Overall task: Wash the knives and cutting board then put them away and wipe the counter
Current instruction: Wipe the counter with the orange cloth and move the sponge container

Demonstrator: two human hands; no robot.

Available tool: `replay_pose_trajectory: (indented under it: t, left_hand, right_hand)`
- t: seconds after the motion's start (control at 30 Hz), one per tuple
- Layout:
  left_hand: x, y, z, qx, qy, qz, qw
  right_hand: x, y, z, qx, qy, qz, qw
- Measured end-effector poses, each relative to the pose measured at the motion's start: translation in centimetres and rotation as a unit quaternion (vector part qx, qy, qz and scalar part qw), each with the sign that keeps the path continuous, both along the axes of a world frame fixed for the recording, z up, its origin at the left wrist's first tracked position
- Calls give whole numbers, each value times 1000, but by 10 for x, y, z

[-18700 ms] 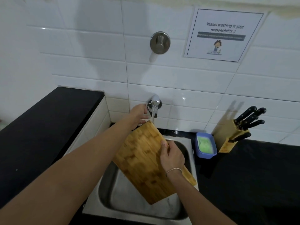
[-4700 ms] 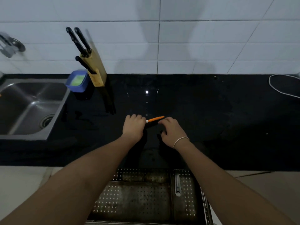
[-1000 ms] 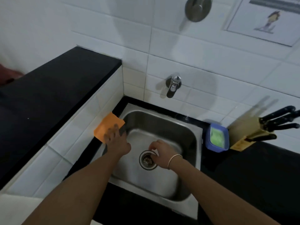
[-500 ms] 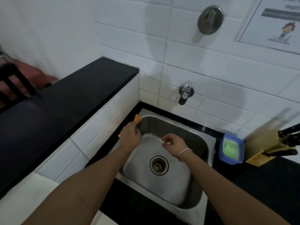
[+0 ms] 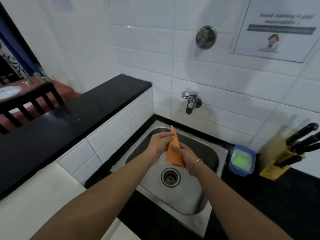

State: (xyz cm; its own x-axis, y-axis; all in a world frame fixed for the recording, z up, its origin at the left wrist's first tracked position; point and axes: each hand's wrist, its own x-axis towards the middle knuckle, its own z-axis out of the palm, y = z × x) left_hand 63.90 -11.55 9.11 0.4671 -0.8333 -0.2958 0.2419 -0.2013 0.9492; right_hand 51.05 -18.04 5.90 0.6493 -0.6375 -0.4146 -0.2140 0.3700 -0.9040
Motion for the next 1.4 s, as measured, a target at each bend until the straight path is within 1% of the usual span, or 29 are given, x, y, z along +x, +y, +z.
replay_pose_trajectory:
  t: [0.07, 0.1, 0.13, 0.17, 0.2, 0.23, 0.27, 0.33, 0.37, 0.4, 0.43, 0.5, 0.57, 0.6, 0.63, 0.7, 0.77, 0.83, 0.9, 0.97, 1.0, 1.03, 1.07, 1.1, 1.13, 1.2, 1.27, 1.33, 1.4]
  left_hand:
    - [-4, -3, 4, 1, 6, 3, 1000]
    - [-5, -4, 4, 12, -14, -1, 1000]
    - [-4, -6, 0, 34, -73, -7, 997]
    - [-2, -7, -2, 61, -173, -17, 983]
    - [-2, -6, -3, 91, -291, -33, 952]
    - [-3, -5, -4, 115, -397, -50, 909]
    - [-3, -4, -3, 128, -476, -72, 867]
    - [-4, -4, 4, 132, -567, -156, 798]
    - [-5, -3, 10, 131, -589, -212, 769]
    - [-5, -3, 15, 134, -588, -261, 754]
    - [-5, -2, 20, 132, -570, -297, 754]
    - [-3, -2, 23, 118, -532, -303, 782]
    - [-5, -2, 26, 107, -501, -248, 823]
    - [-8, -3, 26, 105, -466, -214, 852]
    - [-12, -4, 27, 105, -417, -179, 885]
    - [-19, -7, 26, 107, -280, -108, 948]
    - [-20, -13, 22, 102, -111, -48, 987]
    - [-20, -16, 20, 71, 34, -25, 997]
    - [-21, -15, 18, 30, 137, -22, 990]
    - [-21, -14, 18, 1, 189, -20, 982]
    - [-22, -13, 18, -4, 190, -21, 981]
    - [-22, -14, 18, -2, 163, -23, 986]
    - [-23, -14, 18, 6, 106, -27, 994]
    - [-23, -15, 16, 19, 20, -31, 999]
    - [-23, -15, 14, 23, -76, -38, 996]
    - [-22, -13, 9, 0, -258, -65, 964]
    - [-21, -12, 0, -36, -425, -78, 901]
    - [-22, -12, -7, -78, -569, -66, 816]
    - [-27, -10, -9, -118, -659, -76, 739]
  right_hand:
    - [-9, 0, 4, -31, 17, 3, 999]
    - [-13, -1, 7, -62, 36, 4, 997]
    - [-16, -1, 8, -99, 63, 7, 993]
    - [-19, -3, 9, -135, 89, 14, 987]
    - [-22, -3, 10, -165, 111, 31, 980]
    - [-25, -4, 12, -187, 132, 54, 972]
    - [-27, -4, 14, -203, 153, 80, 964]
    - [-32, -5, 18, -226, 178, 120, 950]
    - [-33, -6, 20, -237, 183, 129, 945]
    - [-35, -7, 23, -248, 189, 133, 941]
    - [-36, -9, 25, -249, 188, 131, 941]
    - [-38, -12, 30, -232, 175, 117, 950]
    - [-39, -13, 34, -200, 156, 65, 965]
    - [-39, -14, 33, -185, 142, 30, 972]
    - [-38, -14, 32, -173, 126, -4, 977]
    - [-34, -12, 33, -176, 99, -37, 979]
    - [-27, -10, 36, -149, 49, -45, 987]
    - [-23, -6, 41, -37, -20, -86, 995]
    - [-21, -6, 42, 93, -77, -102, 987]
    - [-20, -7, 41, 185, -135, -113, 967]
    - [-18, -9, 41, 220, -172, -123, 952]
    - [-16, -9, 42, 243, -191, -137, 941]
    - [-13, -11, 40, 249, -194, -151, 937]
    - [-12, -9, 41, 252, -190, -159, 936]
    - [-10, -8, 42, 261, -206, -161, 929]
    - [-7, -7, 42, 269, -223, -177, 920]
    - [-3, -12, 40, 279, -205, -208, 915]
    - [-1, -15, 42, 279, -197, -220, 914]
    - [0, -17, 38, 273, -177, -216, 921]
